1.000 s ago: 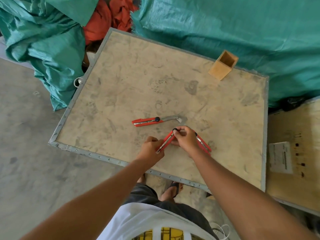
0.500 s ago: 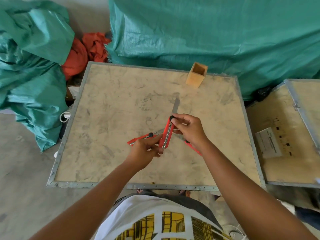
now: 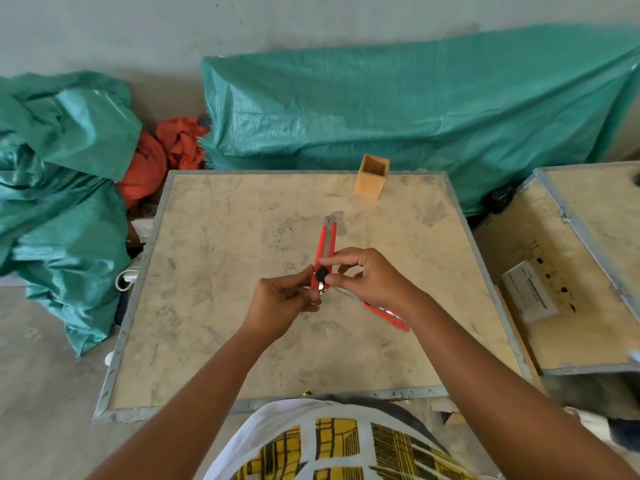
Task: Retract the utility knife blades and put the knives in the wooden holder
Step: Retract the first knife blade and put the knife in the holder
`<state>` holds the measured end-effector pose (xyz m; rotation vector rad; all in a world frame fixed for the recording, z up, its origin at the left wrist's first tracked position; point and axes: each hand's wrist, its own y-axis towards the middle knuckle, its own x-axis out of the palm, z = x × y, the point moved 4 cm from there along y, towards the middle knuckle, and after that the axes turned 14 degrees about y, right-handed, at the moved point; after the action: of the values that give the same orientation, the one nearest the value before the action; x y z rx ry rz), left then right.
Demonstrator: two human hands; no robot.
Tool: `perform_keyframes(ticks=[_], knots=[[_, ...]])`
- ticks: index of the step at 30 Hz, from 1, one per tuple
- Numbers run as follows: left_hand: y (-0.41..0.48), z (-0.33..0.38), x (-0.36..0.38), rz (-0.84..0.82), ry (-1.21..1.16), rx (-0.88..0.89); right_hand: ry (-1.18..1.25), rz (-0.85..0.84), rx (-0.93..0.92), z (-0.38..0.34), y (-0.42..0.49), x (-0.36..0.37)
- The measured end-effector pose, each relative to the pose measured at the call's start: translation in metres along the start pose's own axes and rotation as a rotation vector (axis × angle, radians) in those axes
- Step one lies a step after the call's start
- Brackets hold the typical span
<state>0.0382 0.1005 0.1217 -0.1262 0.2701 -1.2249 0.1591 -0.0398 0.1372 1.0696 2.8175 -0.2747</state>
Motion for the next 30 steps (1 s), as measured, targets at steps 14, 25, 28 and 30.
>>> perform_keyframes(ticks=[14,25,28,30], knots=[[0.001,0.011,-0.003,-0.018,-0.020,0.024,-0.101,0.082,-0.041,-0.017,-0.002,-0.002],[0.016,0.013,0.008,-0.063,0.025,0.034,-0.077,0.194,-0.017,-0.009,-0.007,-0.013],[0.028,0.017,0.017,-0.080,0.053,0.031,-0.032,0.246,-0.028,-0.005,-0.006,-0.024],[0.040,0.020,0.026,-0.086,0.070,0.030,0.073,0.270,-0.030,0.000,0.001,-0.038]])
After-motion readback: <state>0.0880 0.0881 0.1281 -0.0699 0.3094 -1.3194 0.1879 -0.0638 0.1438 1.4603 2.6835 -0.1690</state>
